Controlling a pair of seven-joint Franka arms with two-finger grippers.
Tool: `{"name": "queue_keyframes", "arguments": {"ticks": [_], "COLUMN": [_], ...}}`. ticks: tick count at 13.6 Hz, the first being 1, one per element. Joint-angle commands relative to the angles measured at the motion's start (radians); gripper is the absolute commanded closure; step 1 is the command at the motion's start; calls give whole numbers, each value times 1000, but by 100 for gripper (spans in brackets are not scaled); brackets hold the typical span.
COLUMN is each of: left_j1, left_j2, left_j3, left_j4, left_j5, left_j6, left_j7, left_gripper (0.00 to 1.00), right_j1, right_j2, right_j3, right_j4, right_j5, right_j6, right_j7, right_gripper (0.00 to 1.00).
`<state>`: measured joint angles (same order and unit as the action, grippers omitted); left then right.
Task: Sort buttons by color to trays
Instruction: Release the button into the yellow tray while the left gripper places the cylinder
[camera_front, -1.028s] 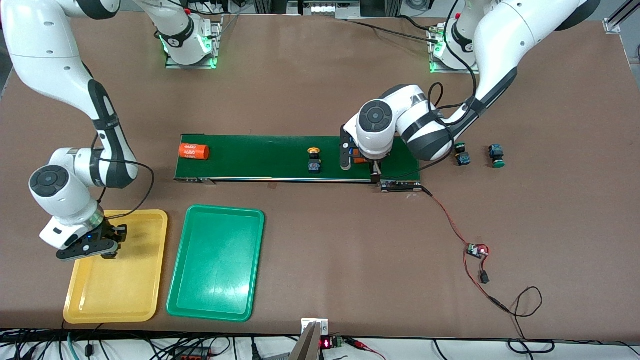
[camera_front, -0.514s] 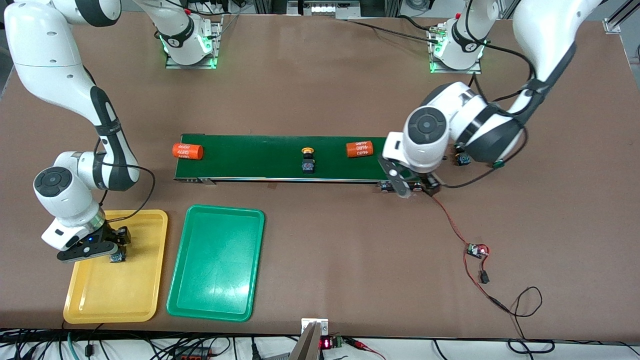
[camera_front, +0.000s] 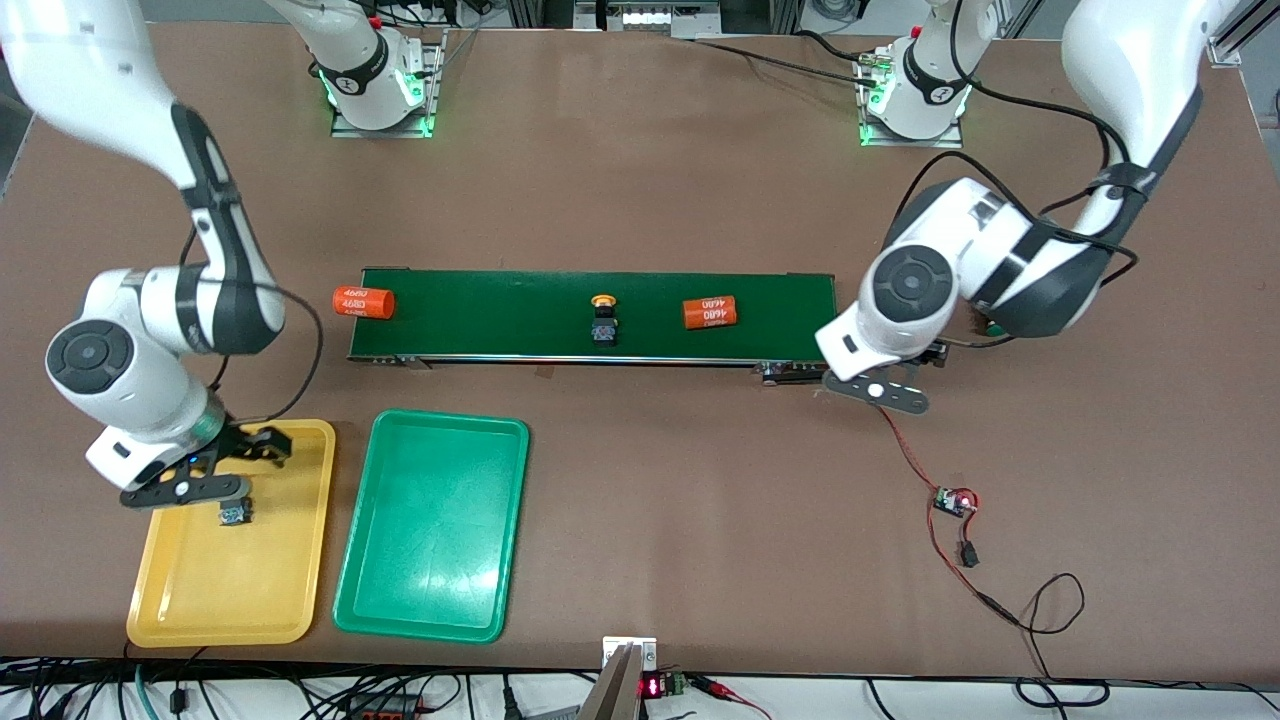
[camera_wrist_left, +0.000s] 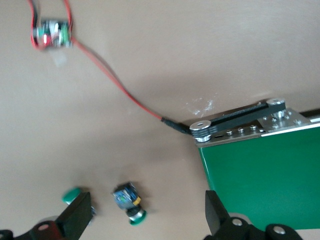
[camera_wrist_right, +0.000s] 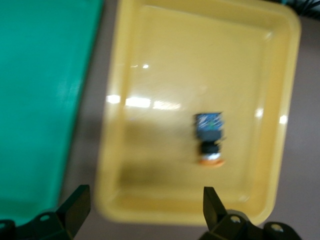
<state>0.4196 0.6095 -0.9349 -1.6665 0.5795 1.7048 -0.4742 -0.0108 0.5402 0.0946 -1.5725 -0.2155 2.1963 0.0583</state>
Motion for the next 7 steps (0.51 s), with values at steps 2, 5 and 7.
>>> {"name": "queue_keyframes", "arguments": {"ticks": [2,5,7], "left_j1": [117,218,321], "left_j2": [30,35,29], "left_j3": [10,-2,-42], "left_j4": [42,-76,-218], "left_j5": [-56,-59,-58], "left_j6": [-57,-57,42], "left_j7": [-15,5,5], "left_gripper": [0,0,0], "right_j1": [18,34,38], "right_j2": [-138,-226,-270], "right_j3": [80,163,220], "right_j4": [-98,-193,-242], "right_j5": [114,139,140], "right_j6": [-95,-96,-96], "right_j7": [89,263,349], "right_gripper": [0,0,0]}}
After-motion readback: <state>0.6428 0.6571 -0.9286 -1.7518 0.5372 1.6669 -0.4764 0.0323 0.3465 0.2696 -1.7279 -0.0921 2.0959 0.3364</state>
